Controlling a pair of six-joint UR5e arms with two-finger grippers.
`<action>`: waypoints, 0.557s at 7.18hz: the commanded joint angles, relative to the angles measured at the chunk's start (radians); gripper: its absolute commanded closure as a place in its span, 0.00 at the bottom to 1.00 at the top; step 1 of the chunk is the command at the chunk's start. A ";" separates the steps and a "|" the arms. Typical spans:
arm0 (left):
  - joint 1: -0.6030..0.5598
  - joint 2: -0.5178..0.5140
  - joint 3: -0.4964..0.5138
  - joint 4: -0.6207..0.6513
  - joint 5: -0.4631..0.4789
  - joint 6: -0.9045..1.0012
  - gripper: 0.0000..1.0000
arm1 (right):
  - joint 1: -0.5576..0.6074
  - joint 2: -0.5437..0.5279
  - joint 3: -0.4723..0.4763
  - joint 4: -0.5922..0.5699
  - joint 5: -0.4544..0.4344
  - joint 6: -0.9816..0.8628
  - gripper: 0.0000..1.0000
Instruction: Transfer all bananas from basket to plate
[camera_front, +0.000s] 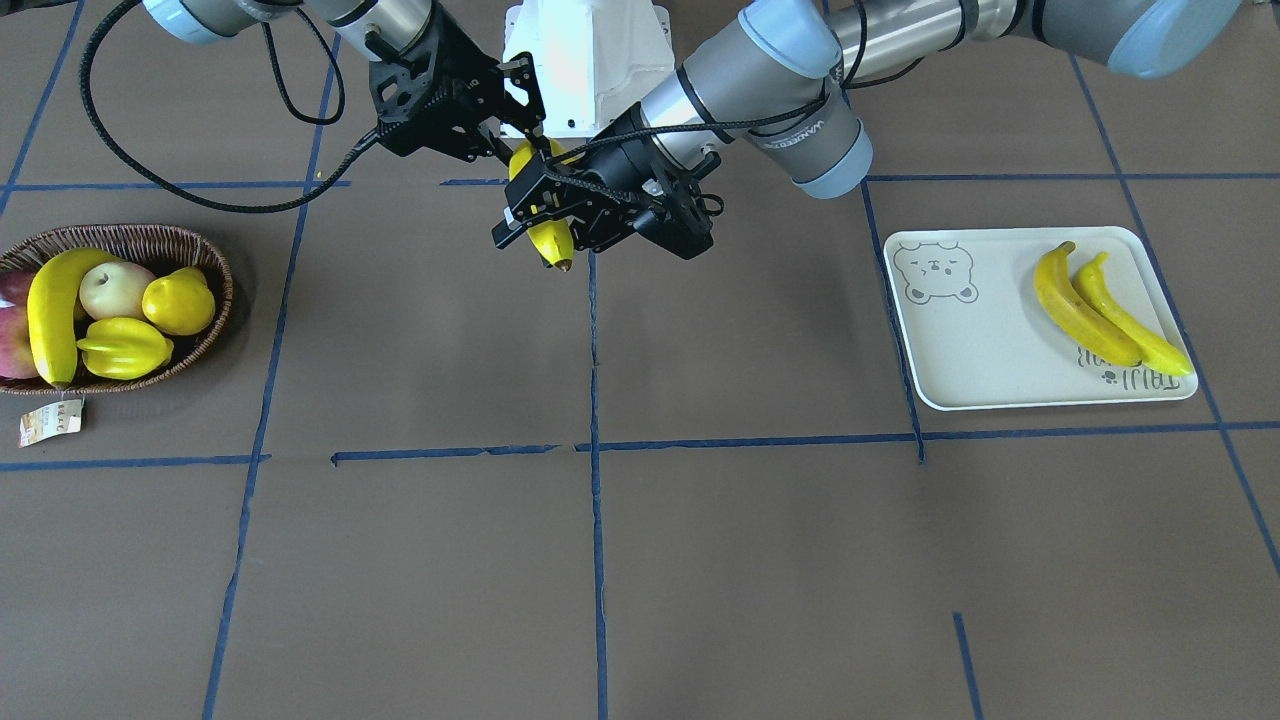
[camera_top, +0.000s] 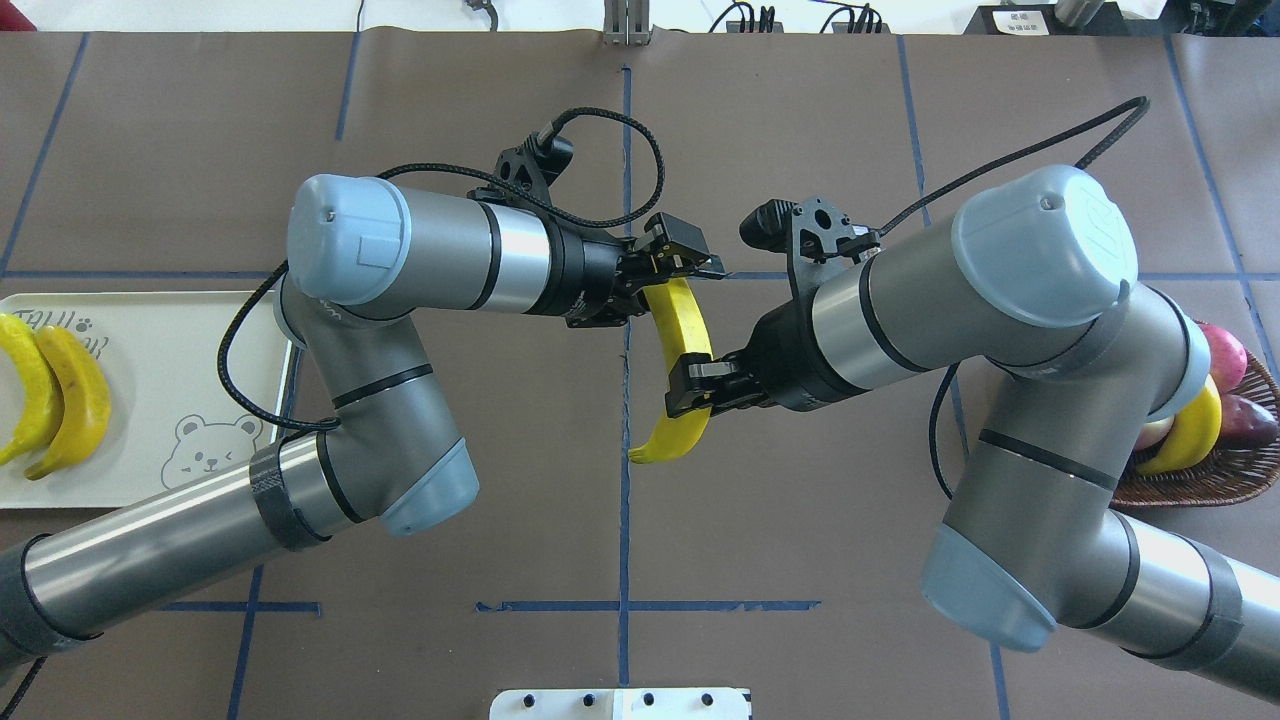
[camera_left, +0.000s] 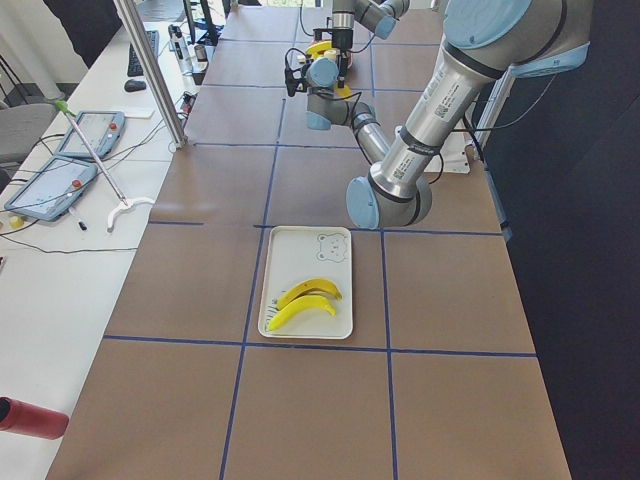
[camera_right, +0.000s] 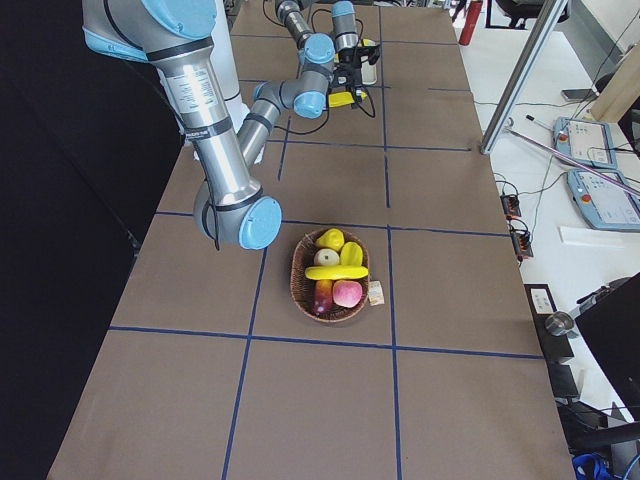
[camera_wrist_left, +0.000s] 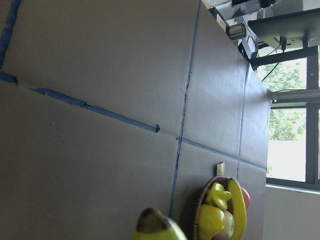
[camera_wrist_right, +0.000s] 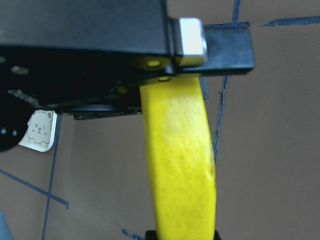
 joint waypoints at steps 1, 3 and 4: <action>-0.003 0.006 -0.005 -0.002 -0.006 -0.001 1.00 | 0.001 0.001 0.003 0.000 0.000 0.000 0.94; -0.003 0.008 -0.008 0.001 -0.006 -0.002 1.00 | 0.010 -0.003 0.007 0.002 0.007 -0.002 0.00; -0.009 0.013 -0.008 0.005 -0.019 -0.001 1.00 | 0.021 -0.005 0.021 -0.001 0.018 -0.002 0.00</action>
